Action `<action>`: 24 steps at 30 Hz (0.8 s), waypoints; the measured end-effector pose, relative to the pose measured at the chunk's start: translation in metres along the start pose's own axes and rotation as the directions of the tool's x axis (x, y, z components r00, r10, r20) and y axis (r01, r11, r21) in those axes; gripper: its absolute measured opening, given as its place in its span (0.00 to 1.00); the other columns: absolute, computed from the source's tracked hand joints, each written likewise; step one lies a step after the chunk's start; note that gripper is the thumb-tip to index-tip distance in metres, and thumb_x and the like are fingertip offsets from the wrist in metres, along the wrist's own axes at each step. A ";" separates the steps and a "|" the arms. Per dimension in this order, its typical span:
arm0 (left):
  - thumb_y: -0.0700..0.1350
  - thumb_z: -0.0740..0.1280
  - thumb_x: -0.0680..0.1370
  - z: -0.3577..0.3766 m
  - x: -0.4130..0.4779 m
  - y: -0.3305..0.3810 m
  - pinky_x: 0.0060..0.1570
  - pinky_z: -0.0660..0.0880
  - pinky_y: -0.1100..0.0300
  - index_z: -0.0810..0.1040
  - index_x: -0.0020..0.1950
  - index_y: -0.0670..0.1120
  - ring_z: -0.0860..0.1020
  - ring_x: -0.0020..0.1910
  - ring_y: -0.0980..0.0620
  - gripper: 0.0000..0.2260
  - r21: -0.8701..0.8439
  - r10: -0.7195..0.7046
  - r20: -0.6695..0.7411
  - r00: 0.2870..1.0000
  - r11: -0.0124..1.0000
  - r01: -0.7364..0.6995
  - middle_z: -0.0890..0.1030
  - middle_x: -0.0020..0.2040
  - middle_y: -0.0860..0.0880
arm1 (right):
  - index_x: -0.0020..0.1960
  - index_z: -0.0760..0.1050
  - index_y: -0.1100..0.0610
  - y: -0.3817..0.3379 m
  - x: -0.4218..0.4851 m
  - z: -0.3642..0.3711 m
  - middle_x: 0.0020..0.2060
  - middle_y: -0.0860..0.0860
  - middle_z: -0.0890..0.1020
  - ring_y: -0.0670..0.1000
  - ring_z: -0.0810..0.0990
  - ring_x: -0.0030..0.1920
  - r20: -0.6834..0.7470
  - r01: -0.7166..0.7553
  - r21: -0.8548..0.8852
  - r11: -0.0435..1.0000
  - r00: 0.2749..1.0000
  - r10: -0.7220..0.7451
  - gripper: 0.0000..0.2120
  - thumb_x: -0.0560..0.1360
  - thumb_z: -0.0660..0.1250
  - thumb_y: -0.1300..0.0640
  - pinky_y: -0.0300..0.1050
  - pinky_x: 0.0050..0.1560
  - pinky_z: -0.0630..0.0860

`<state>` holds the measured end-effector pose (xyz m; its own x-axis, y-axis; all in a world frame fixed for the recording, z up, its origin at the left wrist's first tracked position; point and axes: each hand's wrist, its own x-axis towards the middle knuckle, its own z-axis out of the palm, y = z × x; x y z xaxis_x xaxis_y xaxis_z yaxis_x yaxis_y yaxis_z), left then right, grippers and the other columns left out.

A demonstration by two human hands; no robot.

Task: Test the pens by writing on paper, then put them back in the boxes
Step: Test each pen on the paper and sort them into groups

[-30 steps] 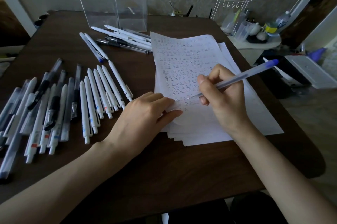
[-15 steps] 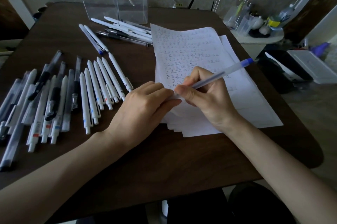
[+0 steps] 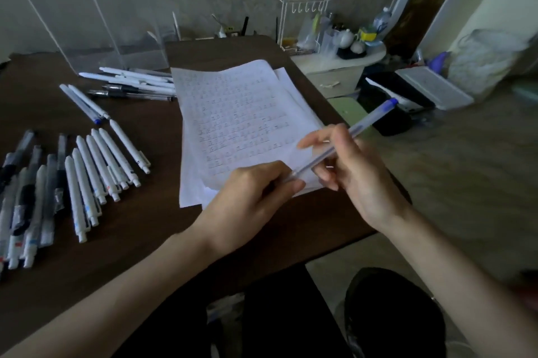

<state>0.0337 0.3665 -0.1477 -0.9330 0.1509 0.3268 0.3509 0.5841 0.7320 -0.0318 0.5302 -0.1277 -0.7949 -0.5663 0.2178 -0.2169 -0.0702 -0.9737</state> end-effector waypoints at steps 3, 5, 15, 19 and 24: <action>0.50 0.65 0.78 0.019 0.016 0.011 0.31 0.63 0.66 0.71 0.35 0.45 0.66 0.29 0.55 0.14 -0.012 0.050 0.013 0.999 0.999 -0.049 0.69 0.28 0.51 | 0.38 0.76 0.52 -0.002 -0.020 -0.031 0.25 0.49 0.72 0.48 0.66 0.26 -0.203 0.035 0.110 0.993 0.979 -0.012 0.07 0.74 0.65 0.54 0.37 0.25 0.63; 0.51 0.66 0.77 0.038 0.024 0.020 0.30 0.64 0.61 0.73 0.34 0.44 0.65 0.28 0.54 0.14 -0.010 0.107 0.019 0.994 0.994 -0.107 0.69 0.28 0.51 | 0.36 0.75 0.54 0.000 -0.035 -0.045 0.23 0.50 0.73 0.47 0.68 0.25 -0.311 0.034 0.103 0.994 0.951 0.000 0.07 0.73 0.63 0.59 0.35 0.25 0.64; 0.56 0.61 0.77 0.135 0.054 0.042 0.35 0.68 0.58 0.75 0.42 0.47 0.70 0.36 0.54 0.14 0.232 0.295 0.208 0.933 0.911 -0.340 0.72 0.36 0.56 | 0.36 0.71 0.60 0.016 -0.117 -0.135 0.23 0.52 0.77 0.45 0.68 0.21 -0.495 -0.237 -0.017 0.971 0.846 0.197 0.11 0.76 0.64 0.57 0.35 0.22 0.63; 0.60 0.58 0.77 0.137 0.055 0.032 0.55 0.70 0.51 0.71 0.68 0.44 0.73 0.57 0.45 0.26 0.465 0.255 0.340 0.905 0.791 -0.398 0.74 0.60 0.46 | 0.28 0.71 0.57 0.066 -0.161 -0.170 0.19 0.50 0.74 0.44 0.69 0.20 -0.496 -0.561 -0.236 0.793 0.771 0.398 0.19 0.78 0.64 0.59 0.36 0.24 0.66; 0.52 0.66 0.76 0.138 0.053 0.030 0.61 0.68 0.47 0.68 0.70 0.43 0.70 0.64 0.42 0.26 0.451 0.234 0.380 0.895 0.798 -0.400 0.71 0.66 0.43 | 0.27 0.70 0.56 0.143 -0.208 -0.186 0.20 0.51 0.73 0.54 0.74 0.27 -0.532 -0.846 -0.380 0.373 0.530 0.660 0.23 0.77 0.64 0.48 0.45 0.35 0.71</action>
<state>-0.0167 0.5020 -0.1906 -0.7837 0.5744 0.2366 0.6166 0.7655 0.1840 -0.0028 0.7907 -0.2994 -0.8661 0.0903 -0.4917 0.3764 0.7651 -0.5225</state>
